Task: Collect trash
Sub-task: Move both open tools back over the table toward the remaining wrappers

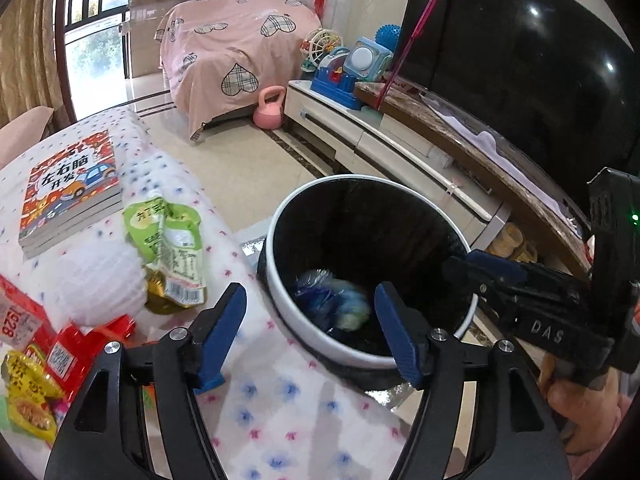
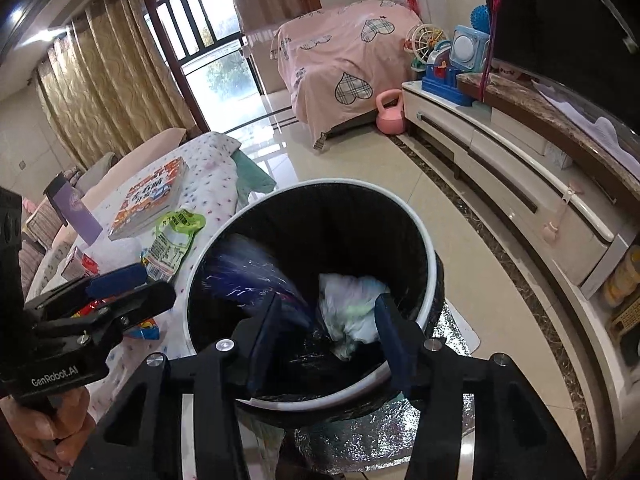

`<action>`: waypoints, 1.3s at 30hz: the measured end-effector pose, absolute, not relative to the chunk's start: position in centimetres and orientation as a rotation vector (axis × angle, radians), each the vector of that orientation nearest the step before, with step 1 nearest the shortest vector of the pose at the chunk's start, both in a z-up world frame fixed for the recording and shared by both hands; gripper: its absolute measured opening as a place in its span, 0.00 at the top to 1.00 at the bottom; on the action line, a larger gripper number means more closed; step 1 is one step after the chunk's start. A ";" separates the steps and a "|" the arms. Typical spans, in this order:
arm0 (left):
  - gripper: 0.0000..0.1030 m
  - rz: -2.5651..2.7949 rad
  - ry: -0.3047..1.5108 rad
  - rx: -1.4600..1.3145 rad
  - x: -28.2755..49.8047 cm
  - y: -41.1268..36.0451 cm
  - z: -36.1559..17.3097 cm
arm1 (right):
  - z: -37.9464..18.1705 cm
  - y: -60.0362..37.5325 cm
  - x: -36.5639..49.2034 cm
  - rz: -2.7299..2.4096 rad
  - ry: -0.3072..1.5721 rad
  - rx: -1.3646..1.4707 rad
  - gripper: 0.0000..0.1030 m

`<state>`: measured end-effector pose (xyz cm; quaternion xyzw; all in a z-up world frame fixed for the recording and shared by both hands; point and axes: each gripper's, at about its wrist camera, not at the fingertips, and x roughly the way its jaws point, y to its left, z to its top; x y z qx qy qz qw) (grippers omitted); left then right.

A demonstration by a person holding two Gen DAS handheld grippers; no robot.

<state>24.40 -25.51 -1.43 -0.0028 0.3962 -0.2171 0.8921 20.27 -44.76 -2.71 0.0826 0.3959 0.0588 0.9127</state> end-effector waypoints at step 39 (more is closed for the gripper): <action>0.20 -0.165 0.779 -0.232 12.4 -2.7 -3.7 | -3.5 -28.9 12.3 0.333 0.722 0.250 0.09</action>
